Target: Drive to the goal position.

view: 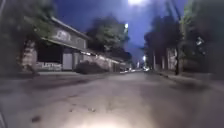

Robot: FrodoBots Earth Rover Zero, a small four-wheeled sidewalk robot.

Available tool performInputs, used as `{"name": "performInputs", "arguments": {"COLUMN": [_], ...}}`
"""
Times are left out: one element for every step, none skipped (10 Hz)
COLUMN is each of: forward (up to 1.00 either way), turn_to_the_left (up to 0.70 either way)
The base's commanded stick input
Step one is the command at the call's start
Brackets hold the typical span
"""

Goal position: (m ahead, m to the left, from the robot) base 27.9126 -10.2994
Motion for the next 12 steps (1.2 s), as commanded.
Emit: {"name": "performInputs", "arguments": {"forward": [0.85,0.85,0.85,0.85,0.85,0.85,0.85,0.85,0.85,0.85,0.85,0.85], "turn_to_the_left": [-0.33,-0.33,-0.33,-0.33,-0.33,-0.26,-0.11,-0.01,0.01,0.01,0.01,0.01]}}
